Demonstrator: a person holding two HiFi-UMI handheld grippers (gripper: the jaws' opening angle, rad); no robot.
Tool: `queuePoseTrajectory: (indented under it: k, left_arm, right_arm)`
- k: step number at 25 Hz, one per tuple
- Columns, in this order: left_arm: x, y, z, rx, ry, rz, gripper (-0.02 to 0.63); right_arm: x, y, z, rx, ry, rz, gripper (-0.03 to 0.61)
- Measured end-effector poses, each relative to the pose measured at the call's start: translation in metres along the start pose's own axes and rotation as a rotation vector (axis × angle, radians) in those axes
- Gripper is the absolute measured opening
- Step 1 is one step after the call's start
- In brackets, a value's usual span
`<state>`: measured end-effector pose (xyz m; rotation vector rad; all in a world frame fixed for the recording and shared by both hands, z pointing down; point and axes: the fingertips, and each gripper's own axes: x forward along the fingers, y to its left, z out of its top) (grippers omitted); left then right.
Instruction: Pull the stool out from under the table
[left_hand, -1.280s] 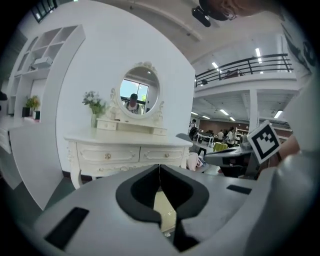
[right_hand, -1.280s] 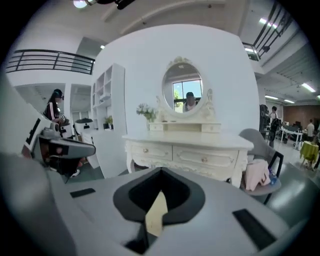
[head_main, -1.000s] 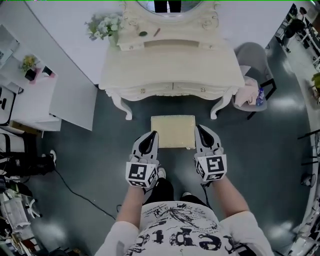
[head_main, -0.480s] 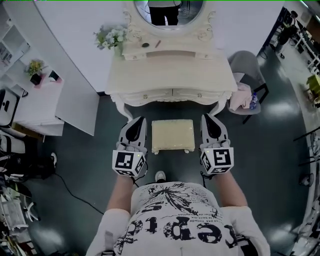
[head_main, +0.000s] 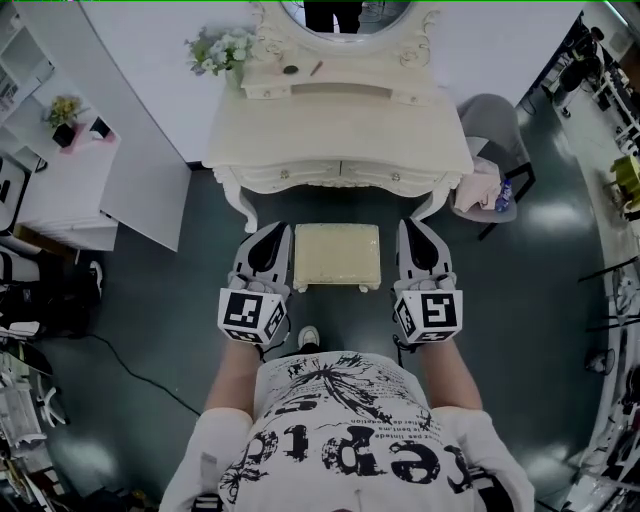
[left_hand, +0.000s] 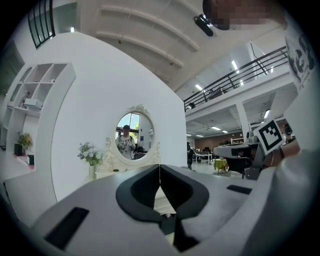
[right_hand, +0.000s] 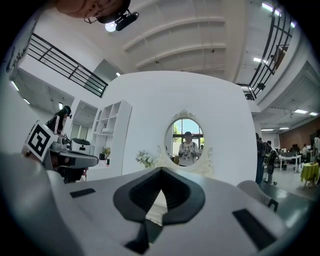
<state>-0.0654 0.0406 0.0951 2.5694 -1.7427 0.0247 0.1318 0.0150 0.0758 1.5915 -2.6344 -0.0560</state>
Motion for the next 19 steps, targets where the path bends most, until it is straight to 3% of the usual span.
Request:
queuePoseTrajectory:
  k: [19]
  left_arm:
    - [-0.008, 0.001, 0.0, -0.005, 0.0, 0.016, 0.018]
  right_arm:
    - [-0.009, -0.008, -0.011, 0.019, 0.003, -0.039, 0.015]
